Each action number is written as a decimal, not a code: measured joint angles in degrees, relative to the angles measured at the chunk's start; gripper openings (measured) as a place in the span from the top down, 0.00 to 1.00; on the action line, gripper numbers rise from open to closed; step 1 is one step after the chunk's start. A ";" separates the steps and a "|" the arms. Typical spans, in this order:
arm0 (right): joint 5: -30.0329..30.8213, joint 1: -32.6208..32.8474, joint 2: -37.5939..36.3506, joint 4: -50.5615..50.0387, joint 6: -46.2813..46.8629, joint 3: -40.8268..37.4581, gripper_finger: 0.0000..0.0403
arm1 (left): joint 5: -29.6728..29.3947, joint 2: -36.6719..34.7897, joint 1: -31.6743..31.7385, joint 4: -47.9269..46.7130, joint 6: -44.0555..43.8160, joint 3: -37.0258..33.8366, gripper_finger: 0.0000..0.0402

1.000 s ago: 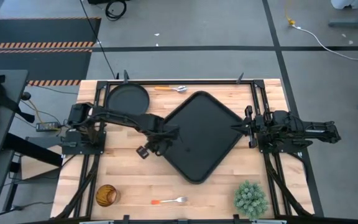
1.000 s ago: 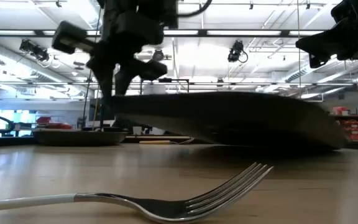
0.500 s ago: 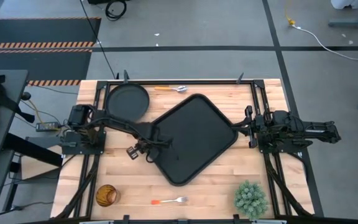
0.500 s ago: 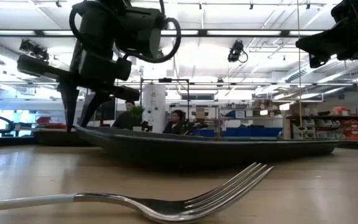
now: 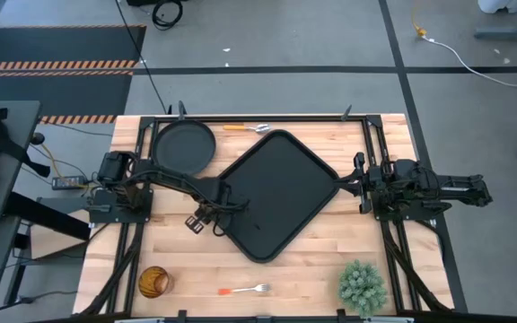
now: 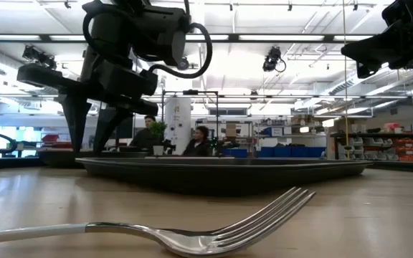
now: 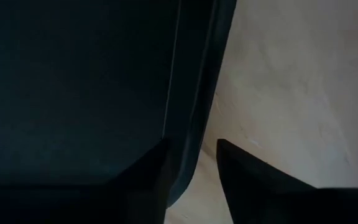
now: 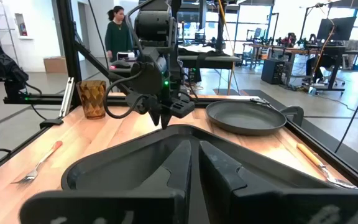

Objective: Pick and place plate/cup/fork/spoon on tray
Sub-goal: Move the black tray to the center of the table

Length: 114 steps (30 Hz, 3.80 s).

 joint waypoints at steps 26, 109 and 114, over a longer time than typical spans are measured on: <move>0.04 0.01 0.09 1.50 0.01 0.04 0.91 | -17.46 10.92 6.30 86.02 -39.36 5.99 0.71; 0.00 0.00 0.11 3.20 0.00 0.00 0.91 | -26.46 10.39 2.01 8.81 -79.82 2.62 0.95; -0.01 0.01 0.11 3.21 -0.01 0.00 0.91 | -26.70 10.29 3.20 24.04 -70.88 2.77 0.96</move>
